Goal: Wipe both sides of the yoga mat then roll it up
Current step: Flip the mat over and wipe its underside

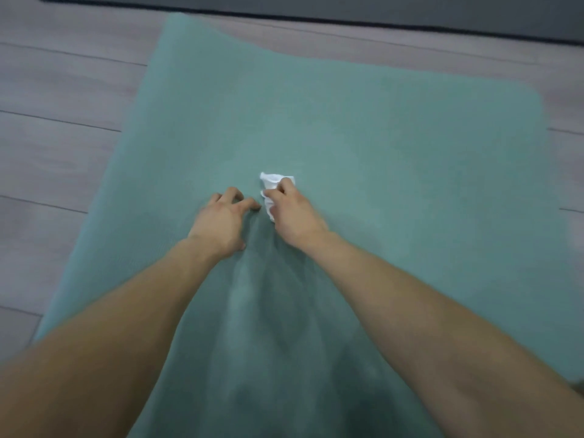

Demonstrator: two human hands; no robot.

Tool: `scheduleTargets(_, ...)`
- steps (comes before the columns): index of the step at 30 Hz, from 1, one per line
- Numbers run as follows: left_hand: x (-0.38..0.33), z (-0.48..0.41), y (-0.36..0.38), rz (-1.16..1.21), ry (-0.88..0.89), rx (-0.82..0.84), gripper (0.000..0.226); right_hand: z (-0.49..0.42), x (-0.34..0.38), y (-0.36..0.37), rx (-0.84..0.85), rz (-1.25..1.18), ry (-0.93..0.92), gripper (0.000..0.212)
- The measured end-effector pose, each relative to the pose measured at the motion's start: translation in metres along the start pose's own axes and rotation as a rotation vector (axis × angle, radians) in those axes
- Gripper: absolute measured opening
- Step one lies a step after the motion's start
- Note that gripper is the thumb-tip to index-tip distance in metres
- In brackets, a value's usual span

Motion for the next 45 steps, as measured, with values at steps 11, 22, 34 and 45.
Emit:
scheduleTargets(11,0.002,0.002,0.001,0.126,-0.060,0.051,0.097,-0.002,-0.116,-0.082,-0.228,-0.076,0.401,0.035)
scheduleTargets(22,-0.006,0.003,-0.024,-0.002,-0.076,0.061,0.077,-0.056,-0.110,-0.058,-0.182,-0.057,0.080,0.030)
scheduleTargets(34,-0.034,-0.095,-0.083,-0.286,-0.126,0.260,0.186,-0.124,-0.078,-0.045,-0.321,-0.066,0.124,0.028)
scheduleTargets(45,-0.037,-0.119,-0.086,-0.080,-0.116,0.162,0.135,-0.020,-0.186,-0.093,-0.549,-0.281,0.560,0.030)
Point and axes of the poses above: each hand's wrist, its own z-axis away from the middle knuckle, its own y-axis out of the palm, x = y × z, the point moved 1 cm from there along -z, towards the middle knuckle, and after that the axes turned 13 degrees about x, right-handed, at the moved point
